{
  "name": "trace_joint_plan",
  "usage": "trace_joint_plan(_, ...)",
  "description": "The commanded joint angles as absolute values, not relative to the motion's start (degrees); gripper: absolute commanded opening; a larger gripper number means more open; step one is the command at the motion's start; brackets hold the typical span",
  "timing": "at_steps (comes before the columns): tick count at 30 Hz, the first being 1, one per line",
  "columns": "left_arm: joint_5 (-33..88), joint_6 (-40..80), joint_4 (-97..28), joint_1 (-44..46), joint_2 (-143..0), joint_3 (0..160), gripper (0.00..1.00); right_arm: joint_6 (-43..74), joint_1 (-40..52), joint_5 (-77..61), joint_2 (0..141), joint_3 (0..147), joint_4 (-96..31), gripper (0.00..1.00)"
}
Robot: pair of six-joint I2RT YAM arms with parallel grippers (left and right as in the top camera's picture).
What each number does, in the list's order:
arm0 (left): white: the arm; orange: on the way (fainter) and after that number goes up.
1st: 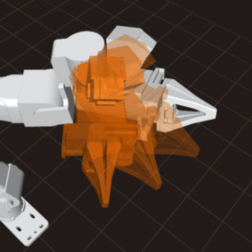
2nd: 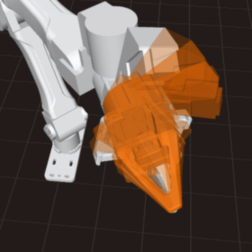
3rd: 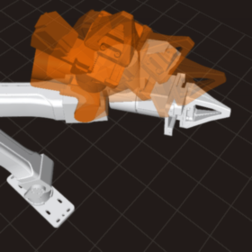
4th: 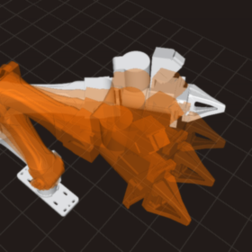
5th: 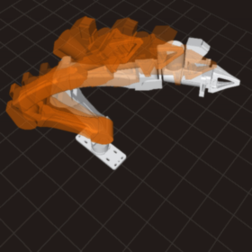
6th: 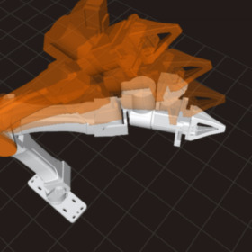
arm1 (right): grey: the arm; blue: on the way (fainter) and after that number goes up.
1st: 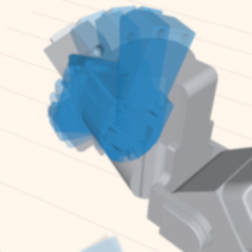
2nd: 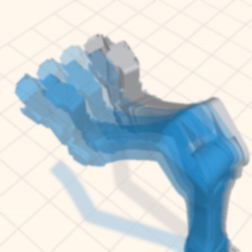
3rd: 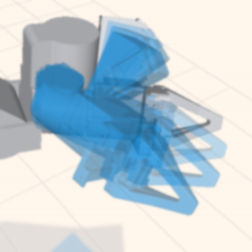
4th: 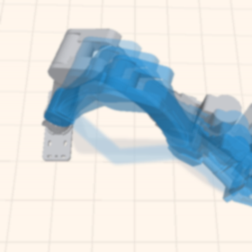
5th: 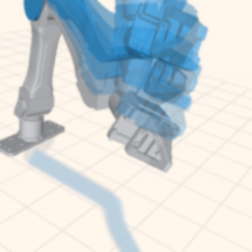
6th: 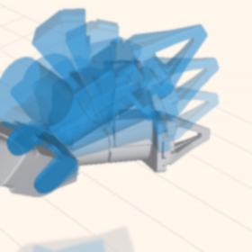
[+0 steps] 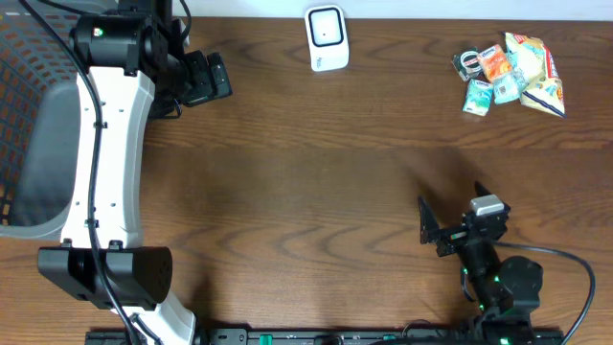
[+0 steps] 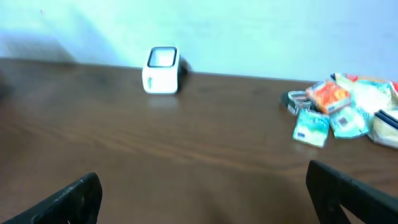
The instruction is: Scan the item barcode
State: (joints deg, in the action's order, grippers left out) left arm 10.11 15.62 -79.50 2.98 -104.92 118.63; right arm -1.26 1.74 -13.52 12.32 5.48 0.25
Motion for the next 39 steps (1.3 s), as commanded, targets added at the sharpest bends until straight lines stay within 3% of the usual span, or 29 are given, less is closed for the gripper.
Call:
trace_joint_plan(1, 9.37, 15.27, -79.66, 2.63, -105.23, 118.83, 0.98, -0.19, 2.09, -14.11, 9.61, 2.85, 2.39, 0.99)
trace_joint_plan(15, 9.37, 15.27, -79.68, 2.63, -105.23, 118.83, 0.98, -0.14, 2.87, -9.54, 0.27, 0.3, 2.81, 0.99)
trace_joint_plan(22, 9.37, 15.27, -79.66, 2.63, -105.23, 118.83, 0.98, 6.59, 3.03, -1.56, 0.27, 0.32, -4.47, 0.99)
trace_joint_plan(39, 9.37, 15.27, -79.66, 2.63, -105.23, 118.83, 0.98, 1.43, 3.09, 0.47, 0.27, 0.32, -4.56, 0.99)
